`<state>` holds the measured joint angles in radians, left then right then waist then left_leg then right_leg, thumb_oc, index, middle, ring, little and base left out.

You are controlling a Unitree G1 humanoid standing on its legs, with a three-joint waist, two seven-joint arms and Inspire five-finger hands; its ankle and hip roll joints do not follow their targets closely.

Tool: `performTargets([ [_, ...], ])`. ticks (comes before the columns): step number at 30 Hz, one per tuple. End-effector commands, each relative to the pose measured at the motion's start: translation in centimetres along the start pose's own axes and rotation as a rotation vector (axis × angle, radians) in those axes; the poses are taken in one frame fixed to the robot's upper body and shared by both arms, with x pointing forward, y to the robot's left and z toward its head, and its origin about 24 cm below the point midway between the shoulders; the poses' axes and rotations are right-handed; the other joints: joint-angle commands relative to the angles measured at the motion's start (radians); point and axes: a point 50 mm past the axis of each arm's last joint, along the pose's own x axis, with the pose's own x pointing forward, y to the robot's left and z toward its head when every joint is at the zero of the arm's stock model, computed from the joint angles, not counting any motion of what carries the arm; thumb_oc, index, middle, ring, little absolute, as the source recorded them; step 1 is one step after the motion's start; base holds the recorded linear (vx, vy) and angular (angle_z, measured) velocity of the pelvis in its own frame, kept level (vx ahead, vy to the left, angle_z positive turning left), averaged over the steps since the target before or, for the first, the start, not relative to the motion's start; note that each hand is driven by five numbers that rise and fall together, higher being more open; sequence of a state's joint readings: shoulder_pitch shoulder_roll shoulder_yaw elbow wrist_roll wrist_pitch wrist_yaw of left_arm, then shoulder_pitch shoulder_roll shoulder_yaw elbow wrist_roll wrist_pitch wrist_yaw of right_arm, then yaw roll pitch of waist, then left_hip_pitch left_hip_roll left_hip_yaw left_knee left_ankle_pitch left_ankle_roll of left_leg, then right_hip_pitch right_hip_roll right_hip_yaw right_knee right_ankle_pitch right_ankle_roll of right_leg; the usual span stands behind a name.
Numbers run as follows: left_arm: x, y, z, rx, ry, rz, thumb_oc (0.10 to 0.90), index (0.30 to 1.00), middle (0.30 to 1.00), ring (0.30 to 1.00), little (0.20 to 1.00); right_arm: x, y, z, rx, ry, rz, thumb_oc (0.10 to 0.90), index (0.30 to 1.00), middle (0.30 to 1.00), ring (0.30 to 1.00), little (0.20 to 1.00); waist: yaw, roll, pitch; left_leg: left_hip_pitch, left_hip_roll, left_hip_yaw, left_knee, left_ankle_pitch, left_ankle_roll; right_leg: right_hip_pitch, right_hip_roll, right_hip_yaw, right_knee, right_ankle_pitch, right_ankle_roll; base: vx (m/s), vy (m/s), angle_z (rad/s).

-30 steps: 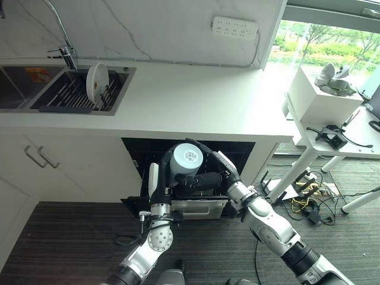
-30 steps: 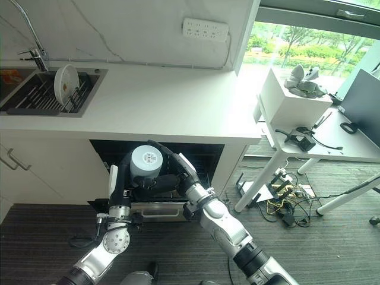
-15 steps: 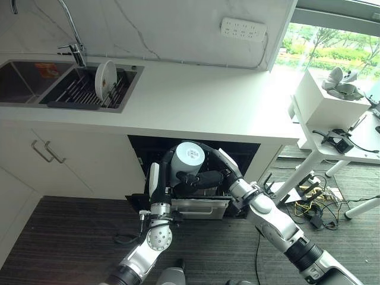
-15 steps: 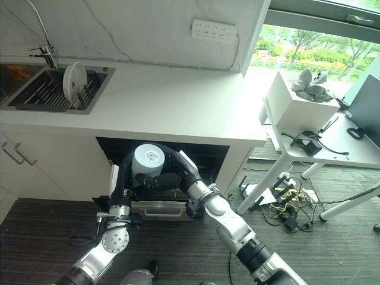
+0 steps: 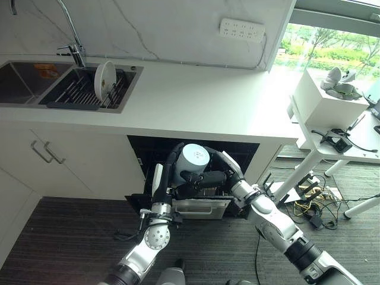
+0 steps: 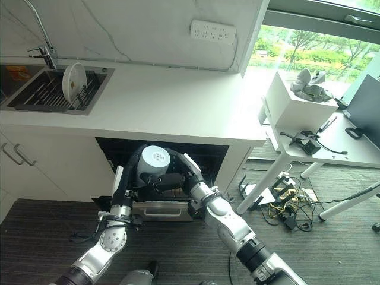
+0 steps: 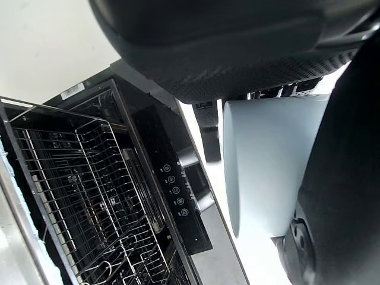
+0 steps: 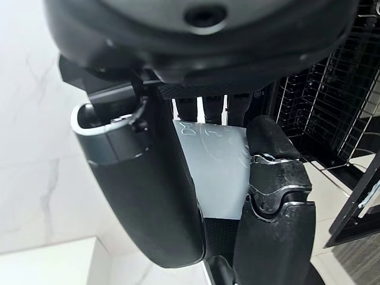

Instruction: Place the dishes in the dishwasher.

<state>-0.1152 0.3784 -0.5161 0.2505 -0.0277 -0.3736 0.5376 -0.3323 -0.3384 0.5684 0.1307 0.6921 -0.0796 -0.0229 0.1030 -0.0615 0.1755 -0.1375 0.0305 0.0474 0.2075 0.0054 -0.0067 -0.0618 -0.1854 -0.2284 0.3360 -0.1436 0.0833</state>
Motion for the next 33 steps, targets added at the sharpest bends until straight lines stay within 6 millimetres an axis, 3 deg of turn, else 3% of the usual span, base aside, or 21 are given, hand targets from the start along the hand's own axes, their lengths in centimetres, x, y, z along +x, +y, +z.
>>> performTargets([
  [1,1.4,-5.3,8.0,-0.168,-0.412,-0.248,0.8,0.9,0.9,0.9,0.9,2.2,3.8,7.7,0.232,-0.448,0.127,0.4,0.3,0.3,0.3,0.3,-0.011,0.016,-0.028,0.061,0.035,-0.005,0.092,-0.27,-0.02,0.022,-0.048,0.035,-0.036,-0.053,0.089,0.01,0.035,0.01],
  [4,1.4,-5.3,7.6,-0.137,-0.385,-0.25,0.8,0.9,0.9,0.9,0.9,1.9,2.8,7.8,0.287,-0.473,0.049,0.4,0.3,0.3,0.3,0.3,-0.02,0.022,-0.028,0.065,0.036,0.002,0.092,-0.27,-0.019,0.025,-0.048,0.037,-0.036,-0.054,0.087,0.02,0.045,0.0],
  [15,2.0,-4.9,6.1,0.045,-0.303,-0.225,0.8,0.9,0.9,0.9,0.9,-1.4,-1.9,9.9,0.177,-0.713,-0.266,0.4,0.3,0.3,0.3,0.3,-0.066,0.043,-0.031,0.081,0.034,0.024,0.092,-0.274,-0.008,0.038,-0.048,0.052,-0.036,-0.057,0.088,0.03,0.05,-0.02],
  [23,2.3,-3.5,5.1,0.087,-0.238,-0.246,0.8,0.9,0.9,0.9,0.9,-4.0,-5.0,9.7,0.081,-0.778,-0.477,0.4,0.3,0.3,0.3,0.3,-0.077,0.056,-0.031,0.095,0.034,0.04,0.092,-0.272,-0.001,0.057,-0.053,0.042,-0.036,-0.061,0.088,0.04,0.073,-0.07],
  [25,2.1,-3.2,4.6,0.021,-0.17,-0.286,0.8,0.9,0.9,0.9,0.9,-4.4,-5.6,9.7,0.05,-0.78,-0.484,0.4,0.3,0.3,0.3,0.3,-0.071,0.059,-0.024,0.102,0.019,0.031,0.092,-0.269,0.014,0.068,-0.058,0.041,-0.036,-0.056,0.088,0.04,0.169,0.0],
  [30,1.8,-1.9,3.6,0.095,-0.147,-0.296,0.8,0.9,0.9,0.9,0.9,-5.5,-6.9,9.7,-0.005,-0.808,-0.588,0.4,0.3,0.3,0.3,0.3,-0.063,0.069,-0.016,0.114,-0.021,0.003,0.092,-0.272,0.058,0.096,-0.055,0.05,-0.036,-0.04,0.088,0.05,0.167,0.04],
  [32,1.8,-1.5,2.9,0.12,-0.084,-0.323,0.8,0.9,0.9,0.9,0.9,-5.7,-7.2,9.8,-0.017,-0.815,-0.614,0.4,0.3,0.3,0.3,0.3,-0.066,0.075,-0.013,0.116,-0.034,-0.012,0.092,-0.273,0.074,0.104,-0.043,0.053,-0.036,-0.017,0.091,0.06,0.15,0.06],
  [33,1.6,-1.0,2.6,0.136,-0.088,-0.359,0.8,0.9,0.9,0.9,0.9,-6.1,-7.6,9.8,-0.026,-0.821,-0.639,0.4,0.3,0.3,0.3,0.3,-0.074,0.087,-0.009,0.118,-0.049,-0.037,0.092,-0.28,0.095,0.11,-0.013,0.065,-0.036,0.036,0.096,0.07,0.115,0.06],
])
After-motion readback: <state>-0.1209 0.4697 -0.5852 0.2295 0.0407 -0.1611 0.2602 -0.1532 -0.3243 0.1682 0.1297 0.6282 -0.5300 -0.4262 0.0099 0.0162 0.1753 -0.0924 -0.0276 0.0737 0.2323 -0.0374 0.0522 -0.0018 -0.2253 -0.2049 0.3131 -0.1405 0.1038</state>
